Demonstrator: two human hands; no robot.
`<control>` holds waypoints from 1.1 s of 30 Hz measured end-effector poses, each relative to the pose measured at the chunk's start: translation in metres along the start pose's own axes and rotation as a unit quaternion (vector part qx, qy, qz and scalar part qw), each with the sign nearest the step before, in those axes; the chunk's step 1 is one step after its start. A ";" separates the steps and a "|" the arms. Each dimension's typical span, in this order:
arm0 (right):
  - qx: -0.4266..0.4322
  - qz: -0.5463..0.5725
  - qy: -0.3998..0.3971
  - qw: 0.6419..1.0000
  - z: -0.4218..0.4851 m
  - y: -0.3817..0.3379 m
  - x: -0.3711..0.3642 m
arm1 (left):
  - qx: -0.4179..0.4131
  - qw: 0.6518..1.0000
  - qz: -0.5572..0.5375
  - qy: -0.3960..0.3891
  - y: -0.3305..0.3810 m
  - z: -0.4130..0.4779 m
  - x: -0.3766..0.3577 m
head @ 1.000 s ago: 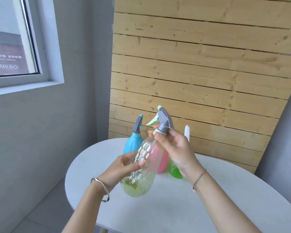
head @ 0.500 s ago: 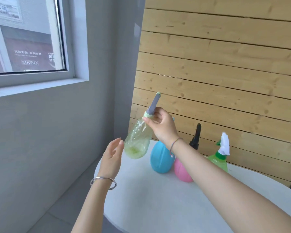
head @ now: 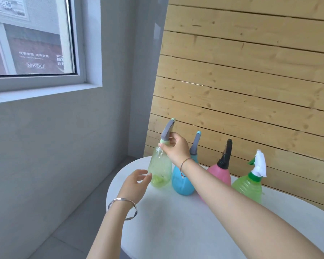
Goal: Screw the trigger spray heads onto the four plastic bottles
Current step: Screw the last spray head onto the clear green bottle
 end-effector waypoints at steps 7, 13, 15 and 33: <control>-0.016 0.005 0.022 1.000 0.002 0.006 0.003 | -0.014 1.000 0.003 0.015 0.002 0.001 0.003; -0.014 -0.018 0.015 1.000 0.003 0.002 0.000 | -0.019 1.000 0.001 0.023 0.002 0.003 0.003; -0.014 -0.023 0.015 1.000 0.003 0.002 0.000 | -0.021 0.999 0.004 0.024 0.003 0.004 0.002; -0.065 -0.011 -0.018 0.998 -0.013 0.000 0.005 | -0.046 0.998 0.013 0.031 0.015 0.003 -0.008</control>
Point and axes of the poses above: each hand's wrist, its own z-axis towards the middle knuckle, its own x-axis out of the back of the hand, y = z × x, the point moved 10 cm from there along z, towards the middle knuckle, and after that the axes turned 2 degrees about -z, right-handed, at the moved point
